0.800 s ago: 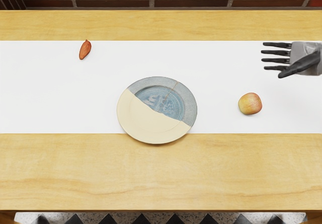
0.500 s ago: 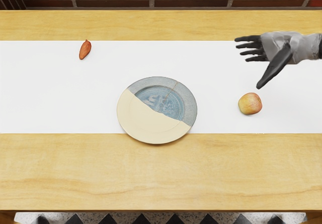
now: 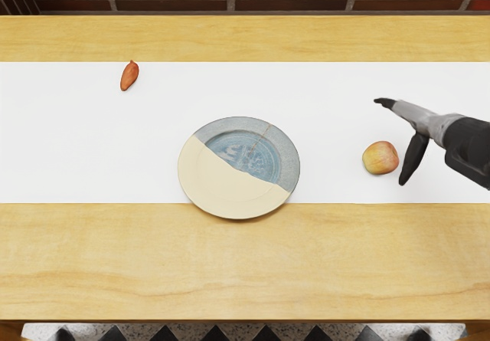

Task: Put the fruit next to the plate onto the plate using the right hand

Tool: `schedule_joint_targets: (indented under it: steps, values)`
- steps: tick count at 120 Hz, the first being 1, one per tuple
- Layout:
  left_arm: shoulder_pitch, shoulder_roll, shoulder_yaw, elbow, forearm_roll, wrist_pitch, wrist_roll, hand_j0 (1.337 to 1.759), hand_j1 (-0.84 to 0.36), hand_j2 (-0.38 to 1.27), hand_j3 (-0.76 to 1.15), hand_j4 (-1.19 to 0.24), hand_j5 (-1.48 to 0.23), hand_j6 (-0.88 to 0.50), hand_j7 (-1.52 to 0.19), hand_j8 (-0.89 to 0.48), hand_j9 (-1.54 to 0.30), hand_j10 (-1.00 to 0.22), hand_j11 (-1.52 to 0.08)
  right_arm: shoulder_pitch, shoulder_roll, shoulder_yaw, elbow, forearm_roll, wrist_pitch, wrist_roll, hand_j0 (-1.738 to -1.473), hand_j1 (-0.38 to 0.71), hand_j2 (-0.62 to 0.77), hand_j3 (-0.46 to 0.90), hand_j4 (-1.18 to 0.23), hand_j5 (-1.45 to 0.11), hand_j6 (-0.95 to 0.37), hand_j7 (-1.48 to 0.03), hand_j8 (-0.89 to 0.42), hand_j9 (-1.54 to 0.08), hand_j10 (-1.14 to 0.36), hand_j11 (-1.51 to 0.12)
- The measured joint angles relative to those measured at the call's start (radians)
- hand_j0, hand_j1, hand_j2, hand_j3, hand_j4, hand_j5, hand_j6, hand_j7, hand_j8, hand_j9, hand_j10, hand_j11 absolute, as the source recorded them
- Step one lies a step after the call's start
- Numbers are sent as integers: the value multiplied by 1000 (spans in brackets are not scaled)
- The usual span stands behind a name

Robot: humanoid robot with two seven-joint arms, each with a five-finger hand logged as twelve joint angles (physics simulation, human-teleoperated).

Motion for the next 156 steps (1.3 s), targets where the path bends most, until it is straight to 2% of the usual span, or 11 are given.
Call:
schedule_joint_targets:
  steps: [28,65,118,133,156]
  values:
    - [0,0,0,0,0,0,0,1658,338,2,0,-10,-12,-10,-12,-10,-12,-10,-12,-34,65,0,-29,-17,-93,-8,-1658,-294,-8,0,-50,-62,-51,-61,-50,-61,-49,-61]
    - [0,0,0,0,0,0,0,1658,338,2,0,-10,-12,-10,-12,-10,-12,-10,-12,-55,95,-2,-42,-19,-118,-9,-1658,-107,-39,0,-206,-265,-207,-264,-206,-264,-205,-264]
    - [0,0,0,0,0,0,0,1658,338,2,0,-10,-12,-10,-12,-10,-12,-10,-12,-77,105,-8,-43,-18,-137,-9,-1658,79,-69,0,-360,-466,-361,-465,-362,-466,-360,-466]
    - [0,0,0,0,0,0,0,1658,338,2,0,-10,-12,-10,-12,-10,-12,-10,-12,-79,105,-8,-42,-19,-131,-9,-1658,148,-67,0,-429,-539,-426,-545,-377,-543,-404,-546]
    - [0,0,0,0,0,0,0,1658,338,2,0,-10,-12,-10,-12,-10,-12,-10,-12,-80,104,-8,-40,-19,-122,-9,-1655,183,-36,0,-504,-624,-494,-635,-318,-637,-351,-645]
